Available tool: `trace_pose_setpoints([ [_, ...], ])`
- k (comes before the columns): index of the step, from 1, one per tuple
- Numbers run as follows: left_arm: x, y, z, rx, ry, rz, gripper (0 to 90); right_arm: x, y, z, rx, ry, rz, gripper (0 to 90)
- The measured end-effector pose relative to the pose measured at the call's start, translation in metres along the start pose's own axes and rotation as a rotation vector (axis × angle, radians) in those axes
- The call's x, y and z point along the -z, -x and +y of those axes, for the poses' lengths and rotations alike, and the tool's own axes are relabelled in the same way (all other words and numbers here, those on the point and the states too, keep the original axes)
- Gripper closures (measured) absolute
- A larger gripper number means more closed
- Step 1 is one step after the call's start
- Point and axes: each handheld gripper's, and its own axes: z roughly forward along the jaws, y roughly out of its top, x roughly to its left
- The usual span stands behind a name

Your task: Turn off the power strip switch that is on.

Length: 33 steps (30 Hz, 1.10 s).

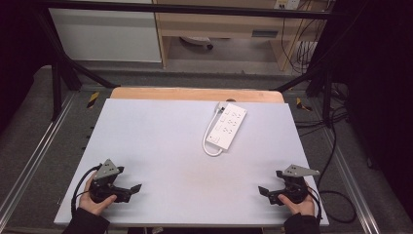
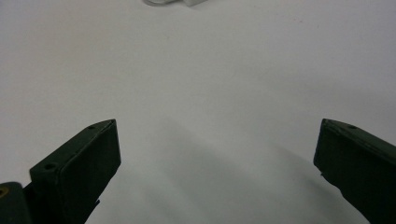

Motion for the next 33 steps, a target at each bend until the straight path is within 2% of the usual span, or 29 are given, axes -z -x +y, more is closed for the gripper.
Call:
trace_pose_setpoints([
  [33,-0.0015,-0.0021,-0.0001,0.008,-0.002,0.010,4.1,-0.0063,-0.0038,0.0064,0.012,-0.005,-0.008,1.2],
])
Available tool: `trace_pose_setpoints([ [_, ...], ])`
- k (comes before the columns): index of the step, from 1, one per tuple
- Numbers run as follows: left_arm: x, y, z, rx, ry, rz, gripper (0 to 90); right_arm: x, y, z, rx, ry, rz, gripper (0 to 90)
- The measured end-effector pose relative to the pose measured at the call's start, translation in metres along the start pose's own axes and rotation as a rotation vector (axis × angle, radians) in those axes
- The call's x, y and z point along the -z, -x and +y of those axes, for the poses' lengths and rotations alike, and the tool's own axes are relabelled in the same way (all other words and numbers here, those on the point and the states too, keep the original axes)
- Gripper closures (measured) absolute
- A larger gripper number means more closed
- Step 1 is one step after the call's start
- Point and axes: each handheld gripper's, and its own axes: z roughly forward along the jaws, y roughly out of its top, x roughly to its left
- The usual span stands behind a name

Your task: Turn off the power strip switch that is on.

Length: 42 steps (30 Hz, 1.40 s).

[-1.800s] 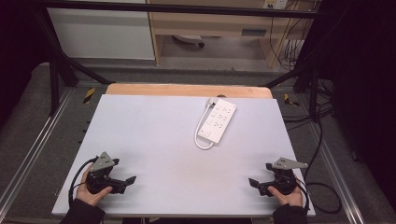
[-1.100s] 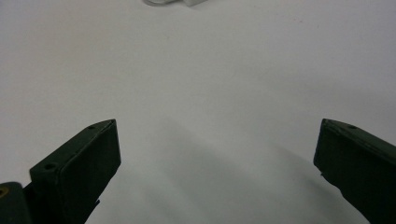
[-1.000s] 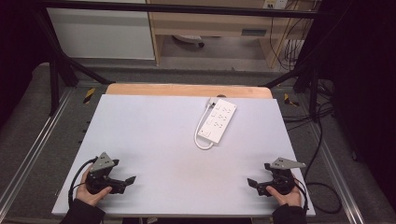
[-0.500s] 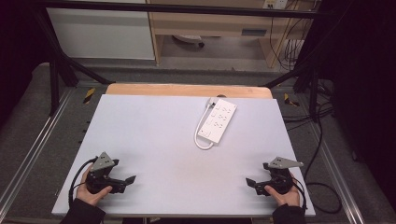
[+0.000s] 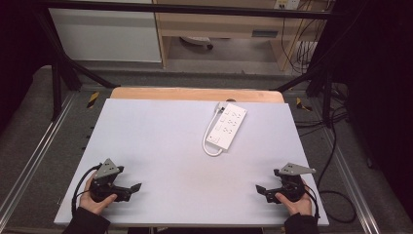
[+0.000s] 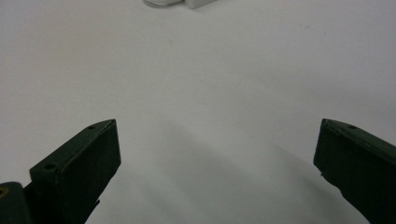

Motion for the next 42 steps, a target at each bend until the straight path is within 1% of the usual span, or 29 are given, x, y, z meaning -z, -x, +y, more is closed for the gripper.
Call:
trace_pose_setpoints([
  [5,0.000,0.000,0.000,-0.002,0.000,0.003,4.1,0.000,-0.001,0.002,-0.003,-0.001,0.001,1.2],
  [9,0.000,0.000,0.000,-0.001,0.001,0.003,4.2,-0.002,-0.003,0.004,0.008,-0.001,-0.003,1.1],
  [20,0.001,0.000,0.000,0.000,0.004,0.004,4.3,-0.004,-0.006,0.007,0.012,-0.008,-0.005,1.1],
  [28,0.001,0.000,0.000,-0.003,0.004,0.005,4.3,-0.005,-0.006,0.011,0.014,0.002,-0.010,1.1],
  [34,0.000,0.000,0.000,-0.002,0.003,0.005,4.3,-0.007,-0.008,0.014,0.019,-0.003,-0.011,1.1],
  [36,0.001,0.000,0.000,-0.003,0.004,0.006,4.3,-0.008,-0.008,0.015,0.027,-0.001,-0.011,1.1],
  [42,0.000,0.000,0.000,-0.004,0.003,0.005,4.4,-0.008,-0.008,0.019,0.028,0.004,-0.009,1.1],
])
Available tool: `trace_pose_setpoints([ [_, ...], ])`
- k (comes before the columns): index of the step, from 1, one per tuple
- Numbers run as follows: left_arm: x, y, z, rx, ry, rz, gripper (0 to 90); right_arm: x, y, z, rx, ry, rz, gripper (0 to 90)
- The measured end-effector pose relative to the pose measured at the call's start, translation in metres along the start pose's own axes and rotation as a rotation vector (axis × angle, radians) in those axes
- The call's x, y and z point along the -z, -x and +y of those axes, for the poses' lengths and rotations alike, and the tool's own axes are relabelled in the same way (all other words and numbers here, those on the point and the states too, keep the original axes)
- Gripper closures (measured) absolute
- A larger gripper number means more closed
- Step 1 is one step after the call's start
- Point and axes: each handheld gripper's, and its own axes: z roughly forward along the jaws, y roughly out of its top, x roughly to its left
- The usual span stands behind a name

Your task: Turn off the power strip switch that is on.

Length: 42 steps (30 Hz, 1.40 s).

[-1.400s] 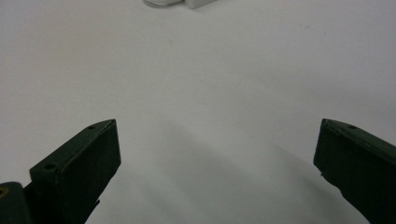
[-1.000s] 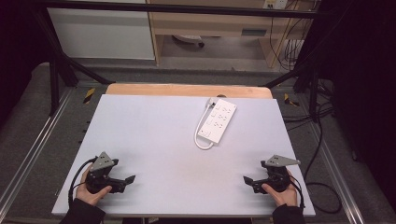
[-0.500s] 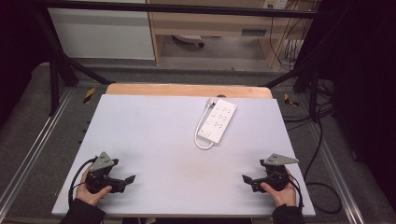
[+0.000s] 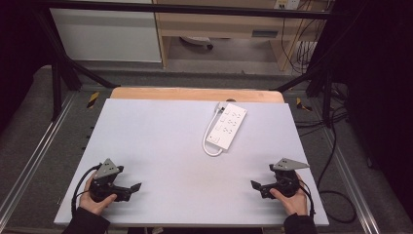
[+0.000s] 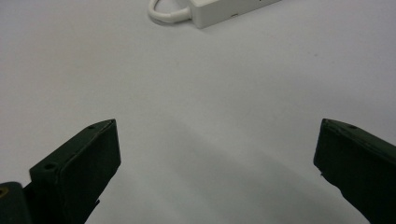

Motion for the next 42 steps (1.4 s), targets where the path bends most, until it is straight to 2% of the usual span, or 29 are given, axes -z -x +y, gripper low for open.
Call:
trace_pose_setpoints([
  [23,0.000,0.000,0.000,0.003,0.001,0.003,4.6,-0.001,-0.002,0.014,0.017,0.010,-0.036,1.0],
  [31,0.000,0.000,0.000,0.002,-0.002,0.003,4.6,-0.005,-0.005,0.021,0.027,-0.003,-0.055,1.4],
  [42,0.000,0.000,0.000,0.003,-0.001,0.004,4.7,-0.009,-0.004,0.029,0.017,0.000,-0.060,7.6],
])
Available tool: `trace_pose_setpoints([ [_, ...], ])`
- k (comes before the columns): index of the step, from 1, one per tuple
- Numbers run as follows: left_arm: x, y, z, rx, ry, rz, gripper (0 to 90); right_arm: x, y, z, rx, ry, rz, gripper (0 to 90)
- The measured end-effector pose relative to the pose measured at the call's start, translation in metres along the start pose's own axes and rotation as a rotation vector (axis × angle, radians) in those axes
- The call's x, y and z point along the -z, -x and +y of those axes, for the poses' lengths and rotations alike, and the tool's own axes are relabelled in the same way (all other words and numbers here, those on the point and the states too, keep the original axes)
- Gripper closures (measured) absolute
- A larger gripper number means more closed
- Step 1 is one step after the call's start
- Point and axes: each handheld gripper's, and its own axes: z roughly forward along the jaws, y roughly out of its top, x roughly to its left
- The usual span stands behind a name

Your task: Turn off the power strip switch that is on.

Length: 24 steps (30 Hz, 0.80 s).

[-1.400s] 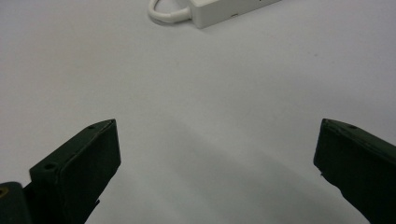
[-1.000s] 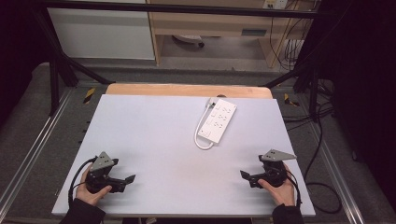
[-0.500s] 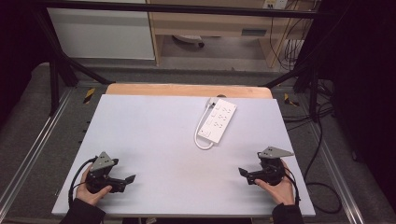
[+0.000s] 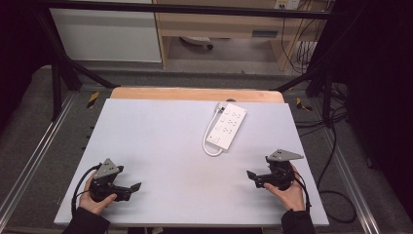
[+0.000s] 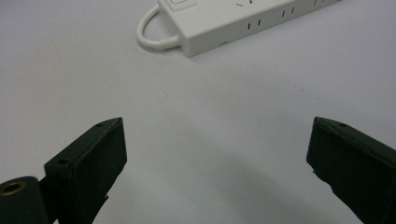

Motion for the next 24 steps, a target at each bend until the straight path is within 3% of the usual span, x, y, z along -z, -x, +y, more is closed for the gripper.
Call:
trace_pose_setpoints([
  [24,0.000,0.000,0.000,0.000,0.000,0.001,4.8,-0.007,0.000,0.021,0.025,0.033,0.000,28.4],
])
